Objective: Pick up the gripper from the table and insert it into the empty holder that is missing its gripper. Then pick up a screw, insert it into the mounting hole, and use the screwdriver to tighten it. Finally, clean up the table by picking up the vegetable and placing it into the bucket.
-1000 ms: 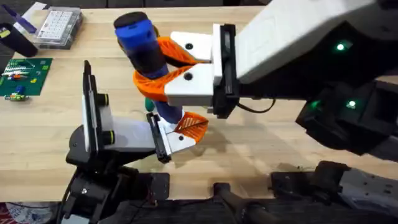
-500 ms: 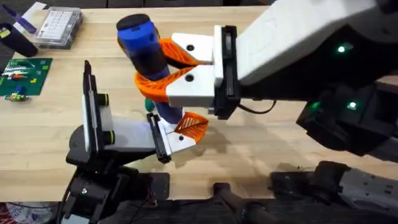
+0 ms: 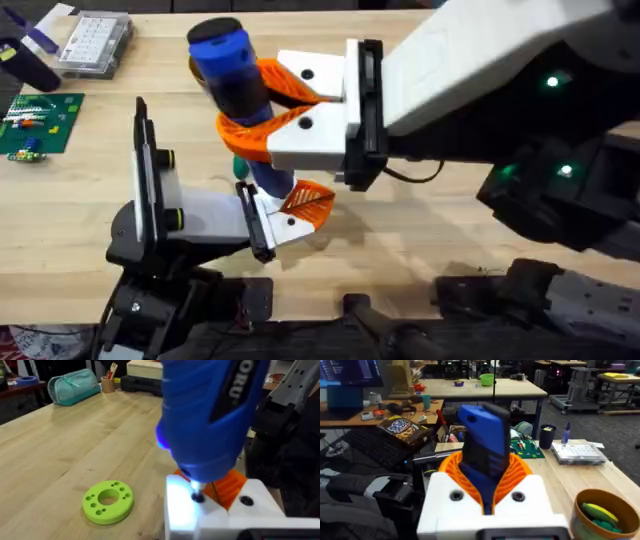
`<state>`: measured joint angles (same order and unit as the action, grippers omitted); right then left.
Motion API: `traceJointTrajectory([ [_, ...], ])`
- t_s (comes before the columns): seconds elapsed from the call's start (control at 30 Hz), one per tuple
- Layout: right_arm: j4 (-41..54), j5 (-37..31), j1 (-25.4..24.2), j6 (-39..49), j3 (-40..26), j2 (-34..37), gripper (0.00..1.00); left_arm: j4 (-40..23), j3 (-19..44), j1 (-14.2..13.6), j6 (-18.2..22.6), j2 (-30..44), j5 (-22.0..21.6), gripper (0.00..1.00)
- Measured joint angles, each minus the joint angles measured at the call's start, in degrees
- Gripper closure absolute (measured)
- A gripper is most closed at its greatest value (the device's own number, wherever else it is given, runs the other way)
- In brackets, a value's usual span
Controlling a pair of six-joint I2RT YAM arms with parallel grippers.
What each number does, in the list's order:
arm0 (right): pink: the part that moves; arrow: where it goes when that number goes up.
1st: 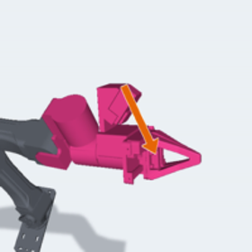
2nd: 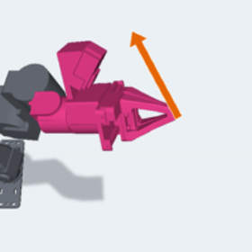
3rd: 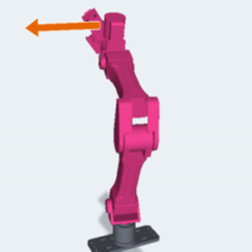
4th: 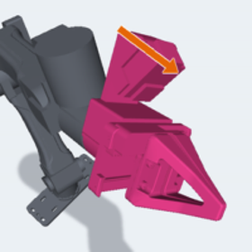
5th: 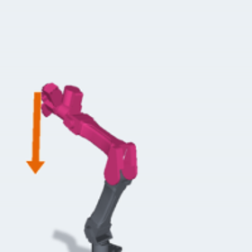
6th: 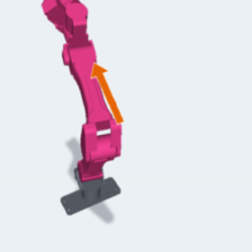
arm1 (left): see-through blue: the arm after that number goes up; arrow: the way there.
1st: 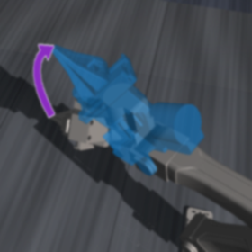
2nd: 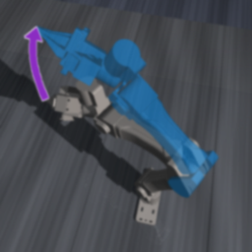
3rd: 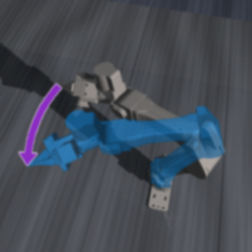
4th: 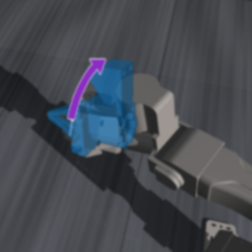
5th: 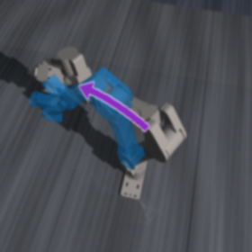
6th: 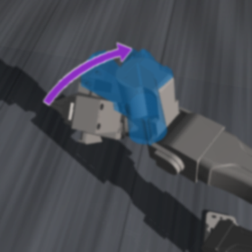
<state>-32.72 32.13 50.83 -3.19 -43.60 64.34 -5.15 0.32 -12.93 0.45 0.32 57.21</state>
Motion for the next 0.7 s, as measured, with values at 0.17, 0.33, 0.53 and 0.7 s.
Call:
traceJointTrajectory([
  [0.17, 9.47, -0.33, -0.31, 1.16, -5.92, 0.02, 0.949, 0.00, 0.00, 0.00, 0.02, 0.00, 0.00, 0.986],
  [0.33, 19.47, -0.86, -0.83, 6.57, -18.60, -0.05, 0.948, 0.00, 0.00, 0.00, 0.02, -0.02, 0.00, 0.986],
  [0.53, 26.15, -0.80, -2.43, 10.42, -21.52, -0.23, 0.947, 0.00, 0.00, 0.00, 0.02, 0.00, 0.00, 0.986],
  [0.7, 32.20, -1.09, -5.70, 14.62, -22.02, -0.18, 0.949, 0.00, 0.00, 0.00, 0.02, -0.02, 0.00, 0.986],
])
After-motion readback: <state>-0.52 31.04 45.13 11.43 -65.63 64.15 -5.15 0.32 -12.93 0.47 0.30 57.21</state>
